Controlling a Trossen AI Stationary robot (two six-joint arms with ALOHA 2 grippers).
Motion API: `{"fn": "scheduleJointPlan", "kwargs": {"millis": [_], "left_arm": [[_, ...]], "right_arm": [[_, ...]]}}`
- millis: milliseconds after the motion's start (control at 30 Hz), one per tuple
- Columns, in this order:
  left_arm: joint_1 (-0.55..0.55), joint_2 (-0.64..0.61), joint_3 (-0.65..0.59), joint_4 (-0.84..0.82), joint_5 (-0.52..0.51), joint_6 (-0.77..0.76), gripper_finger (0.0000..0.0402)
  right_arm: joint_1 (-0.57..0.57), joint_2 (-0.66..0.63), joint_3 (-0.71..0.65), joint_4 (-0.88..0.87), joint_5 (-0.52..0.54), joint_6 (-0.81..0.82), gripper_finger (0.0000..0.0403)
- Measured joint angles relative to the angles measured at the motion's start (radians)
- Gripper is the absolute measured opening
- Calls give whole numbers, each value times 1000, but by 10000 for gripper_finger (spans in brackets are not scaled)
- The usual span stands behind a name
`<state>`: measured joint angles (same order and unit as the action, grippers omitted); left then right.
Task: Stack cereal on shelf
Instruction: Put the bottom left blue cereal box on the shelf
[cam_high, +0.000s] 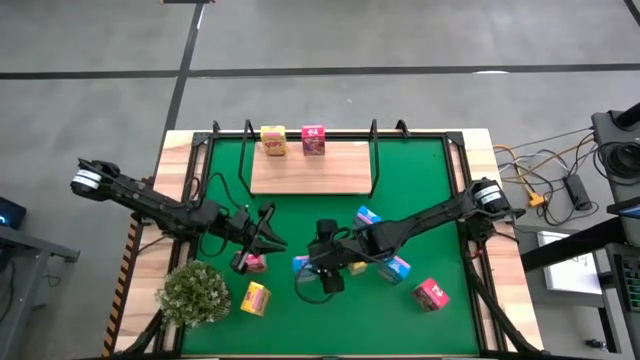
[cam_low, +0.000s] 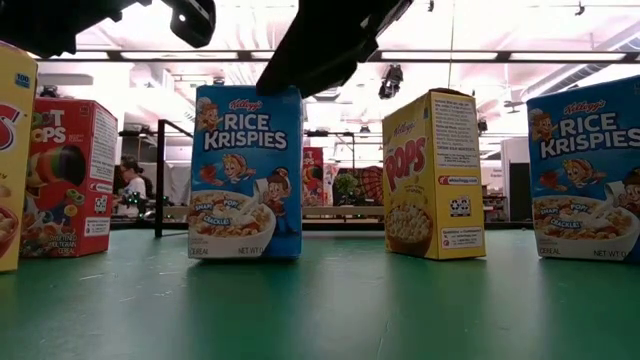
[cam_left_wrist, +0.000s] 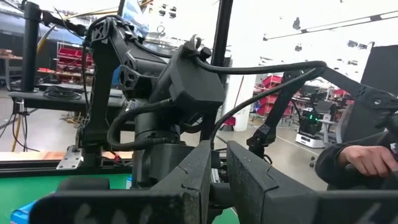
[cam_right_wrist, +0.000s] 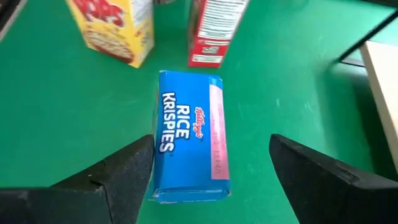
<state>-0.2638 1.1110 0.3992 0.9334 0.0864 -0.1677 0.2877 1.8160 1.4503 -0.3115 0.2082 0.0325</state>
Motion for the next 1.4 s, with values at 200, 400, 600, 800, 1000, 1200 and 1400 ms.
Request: {"fn": "scheduleJointPlan", "kwargs": {"millis": [200, 400, 600, 800, 1000, 1200, 1400], "left_arm": [[0, 0, 0, 2, -2, 1, 36], [0, 0, 0, 6, -2, 2, 36], [0, 0, 0, 5, -2, 2, 36], [0, 0, 0, 1, -2, 2, 36], [0, 0, 0, 1, -3, 2, 36], [0, 0, 0, 1, -26, 2, 36], [0, 0, 0, 1, -26, 2, 36]], "right_arm": [[0, 1, 0, 2, -6, -22, 300], [-6, 2, 0, 2, -44, 33, 297], [-11, 48, 1, 1, -58, 27, 285], [-11, 41, 1, 3, -59, 34, 246], [-11, 34, 1, 2, -62, 36, 208], [-11, 32, 1, 3, -106, 46, 176], [-11, 16, 1, 2, -112, 29, 156]]}}
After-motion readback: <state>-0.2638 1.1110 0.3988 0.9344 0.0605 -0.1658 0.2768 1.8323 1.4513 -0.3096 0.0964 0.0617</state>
